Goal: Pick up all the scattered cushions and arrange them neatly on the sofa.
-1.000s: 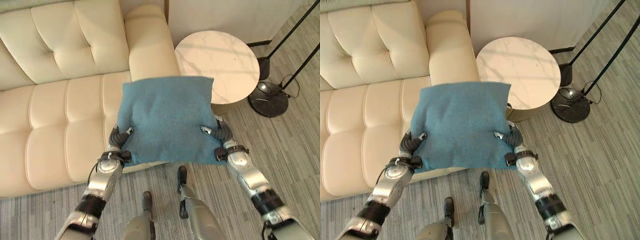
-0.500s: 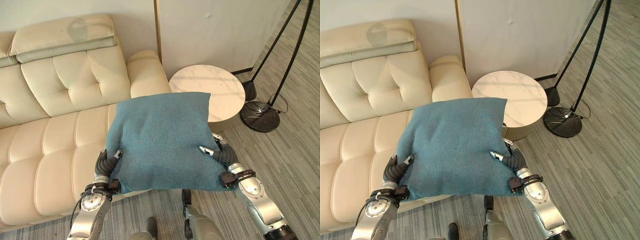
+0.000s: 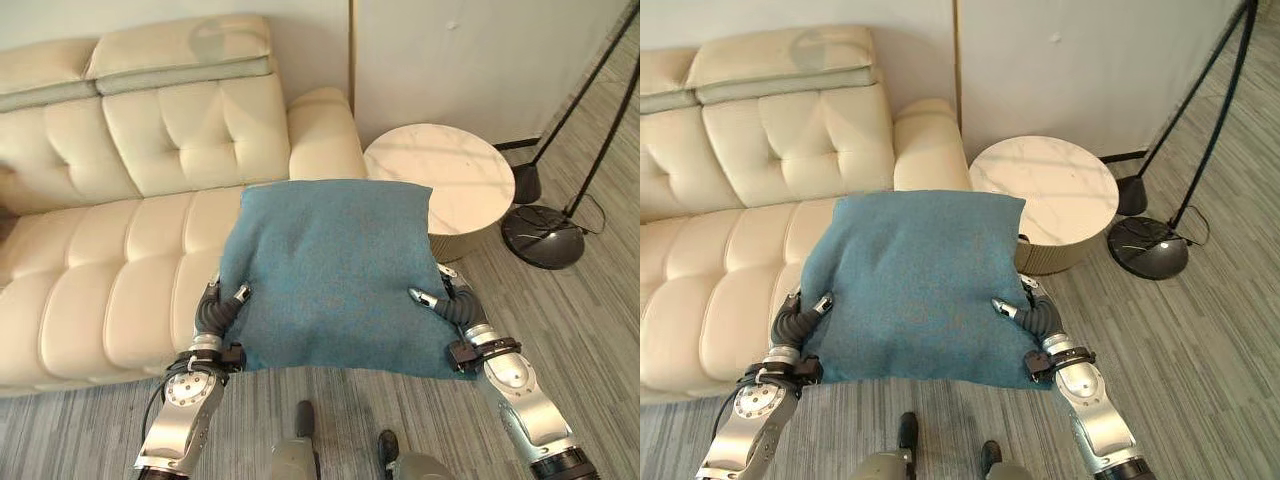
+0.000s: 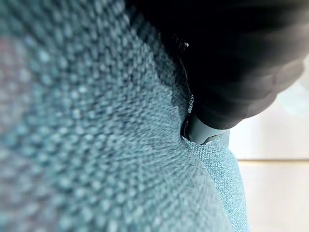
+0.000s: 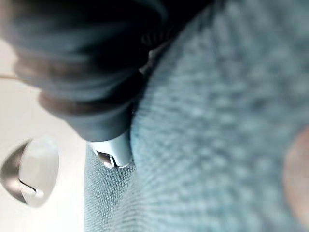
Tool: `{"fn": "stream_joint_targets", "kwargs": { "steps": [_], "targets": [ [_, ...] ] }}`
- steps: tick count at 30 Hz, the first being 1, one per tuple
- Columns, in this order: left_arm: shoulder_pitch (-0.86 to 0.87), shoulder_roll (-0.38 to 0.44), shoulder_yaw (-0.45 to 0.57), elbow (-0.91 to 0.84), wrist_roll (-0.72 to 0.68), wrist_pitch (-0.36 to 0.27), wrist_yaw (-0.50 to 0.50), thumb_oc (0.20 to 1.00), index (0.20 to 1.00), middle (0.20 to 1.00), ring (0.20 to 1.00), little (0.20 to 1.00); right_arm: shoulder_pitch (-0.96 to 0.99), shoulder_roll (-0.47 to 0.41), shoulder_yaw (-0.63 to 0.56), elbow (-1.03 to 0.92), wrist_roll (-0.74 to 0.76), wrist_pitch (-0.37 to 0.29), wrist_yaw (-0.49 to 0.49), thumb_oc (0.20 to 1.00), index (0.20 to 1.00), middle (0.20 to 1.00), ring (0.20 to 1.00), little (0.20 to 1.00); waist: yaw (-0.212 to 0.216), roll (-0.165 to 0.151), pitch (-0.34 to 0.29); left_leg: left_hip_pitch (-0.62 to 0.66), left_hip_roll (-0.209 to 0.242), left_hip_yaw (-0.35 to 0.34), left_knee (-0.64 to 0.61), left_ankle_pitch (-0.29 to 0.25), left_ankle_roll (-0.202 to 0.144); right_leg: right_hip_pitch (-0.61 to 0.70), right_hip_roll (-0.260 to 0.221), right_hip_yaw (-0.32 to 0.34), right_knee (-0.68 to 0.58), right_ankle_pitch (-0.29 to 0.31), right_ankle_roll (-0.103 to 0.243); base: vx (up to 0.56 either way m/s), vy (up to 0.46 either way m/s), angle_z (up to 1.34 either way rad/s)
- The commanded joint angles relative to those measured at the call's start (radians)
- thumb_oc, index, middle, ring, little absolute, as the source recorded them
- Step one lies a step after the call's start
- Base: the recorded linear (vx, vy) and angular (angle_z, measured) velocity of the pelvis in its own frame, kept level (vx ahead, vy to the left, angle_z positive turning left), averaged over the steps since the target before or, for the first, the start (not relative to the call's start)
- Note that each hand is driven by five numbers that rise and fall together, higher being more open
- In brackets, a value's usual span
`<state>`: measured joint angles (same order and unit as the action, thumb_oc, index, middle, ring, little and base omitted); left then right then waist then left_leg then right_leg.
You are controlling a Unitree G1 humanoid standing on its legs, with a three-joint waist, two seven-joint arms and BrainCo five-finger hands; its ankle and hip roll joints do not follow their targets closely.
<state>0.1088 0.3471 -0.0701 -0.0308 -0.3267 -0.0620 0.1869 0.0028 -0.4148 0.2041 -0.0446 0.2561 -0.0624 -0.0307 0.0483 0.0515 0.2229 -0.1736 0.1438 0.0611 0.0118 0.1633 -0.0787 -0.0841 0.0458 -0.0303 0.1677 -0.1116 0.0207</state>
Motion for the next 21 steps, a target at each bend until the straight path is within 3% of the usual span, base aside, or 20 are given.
{"fn": "stream_joint_targets", "kwargs": {
  "steps": [1, 5, 6, 7, 9, 12, 15, 20, 21],
  "targets": [
    [-0.118, 0.028, -0.02, -0.081, -0.014, -0.117, -0.028, 0.2, 0.2, 0.2, 0.2, 0.2, -0.073, 0.031, 0.0, -0.076, 0.015, -0.102, -0.012, 0.2, 0.2, 0.2, 0.2, 0.2, -0.018, -0.077, -0.032, -0.078, -0.09, 0.06, -0.017, -0.023, -0.007, 0.047, -0.069, -0.009, -0.099, -0.016, 0.049, -0.17, -0.006, 0.41],
    [-0.114, 0.019, -0.042, -0.062, -0.021, -0.106, -0.056, 0.2, 0.2, 0.2, 0.2, 0.2, -0.05, 0.024, -0.016, -0.077, 0.013, -0.1, -0.009, 0.2, 0.2, 0.2, 0.2, 0.2, -0.047, -0.09, -0.03, -0.057, -0.078, 0.078, 0.057, -0.084, 0.006, 0.035, -0.105, -0.058, -0.095, -0.001, 0.057, -0.07, 0.016, 0.55],
    [-0.114, 0.016, -0.053, -0.055, -0.02, -0.105, -0.063, 0.2, 0.2, 0.2, 0.2, 0.2, -0.036, 0.025, -0.024, -0.076, 0.01, -0.1, -0.004, 0.2, 0.2, 0.2, 0.2, 0.2, -0.062, -0.092, -0.033, -0.038, -0.066, 0.104, 0.058, -0.098, 0.005, 0.037, -0.117, -0.082, -0.097, 0.0, 0.06, 0.0, 0.04, 0.72],
    [-0.126, 0.014, -0.079, -0.036, -0.022, -0.097, -0.075, 0.2, 0.2, 0.2, 0.2, 0.2, -0.005, 0.025, -0.049, -0.076, 0.008, -0.1, -0.002, 0.2, 0.2, 0.2, 0.2, 0.2, -0.092, -0.088, -0.042, -0.008, -0.032, 0.191, 0.046, -0.102, -0.001, 0.049, -0.132, -0.133, -0.108, -0.008, 0.062, 0.09, 0.053, 0.92],
    [-0.136, 0.02, -0.099, -0.027, -0.021, -0.091, -0.083, 0.2, 0.2, 0.2, 0.2, 0.2, 0.007, 0.026, -0.067, -0.076, 0.012, -0.099, -0.008, 0.2, 0.2, 0.2, 0.2, 0.2, -0.116, -0.083, -0.057, 0.011, -0.014, 0.248, 0.023, -0.114, -0.013, 0.064, -0.144, -0.165, -0.114, -0.024, 0.067, 0.13, 0.102, 1.5],
    [-0.132, 0.028, -0.103, -0.027, -0.006, -0.087, -0.091, 0.2, 0.2, 0.2, 0.2, 0.2, 0.003, 0.029, -0.065, -0.076, 0.02, -0.099, -0.005, 0.2, 0.2, 0.2, 0.2, 0.2, -0.128, -0.077, -0.06, 0.007, -0.022, 0.254, 0.014, -0.11, -0.001, 0.069, -0.155, -0.19, -0.117, -0.015, 0.07, 0.08, 0.13, 0.93],
    [-0.123, 0.038, -0.09, -0.034, 0.008, -0.086, -0.096, 0.2, 0.2, 0.2, 0.2, 0.2, -0.008, 0.041, -0.059, -0.08, 0.027, -0.095, 0.004, 0.2, 0.2, 0.2, 0.2, 0.2, -0.126, -0.087, -0.064, 0.003, -0.046, 0.249, 0.034, -0.147, 0.017, 0.082, -0.181, -0.184, -0.107, -0.019, 0.08, 0.17, 0.21, 0.11],
    [-0.118, 0.053, -0.062, -0.046, 0.018, -0.091, -0.096, 0.2, 0.2, 0.2, 0.2, 0.2, -0.038, 0.068, -0.029, -0.094, 0.037, -0.095, 0.024, 0.2, 0.2, 0.2, 0.2, 0.2, -0.095, -0.113, -0.069, -0.016, -0.086, 0.248, 0.085, -0.206, 0.053, 0.084, -0.223, -0.152, -0.081, -0.015, 0.1, 0.17, 0.221, 0.1],
    [-0.117, 0.059, -0.056, -0.054, 0.019, -0.09, -0.098, 0.2, 0.2, 0.2, 0.2, 0.2, -0.043, 0.077, -0.019, -0.104, 0.039, -0.093, 0.037, 0.2, 0.2, 0.2, 0.2, 0.2, -0.08, -0.121, -0.075, -0.012, -0.121, 0.232, 0.091, -0.233, 0.078, 0.076, -0.25, -0.139, -0.026, -0.001, 0.111, 0.16, 0.214, 0.02]
  ]
}}
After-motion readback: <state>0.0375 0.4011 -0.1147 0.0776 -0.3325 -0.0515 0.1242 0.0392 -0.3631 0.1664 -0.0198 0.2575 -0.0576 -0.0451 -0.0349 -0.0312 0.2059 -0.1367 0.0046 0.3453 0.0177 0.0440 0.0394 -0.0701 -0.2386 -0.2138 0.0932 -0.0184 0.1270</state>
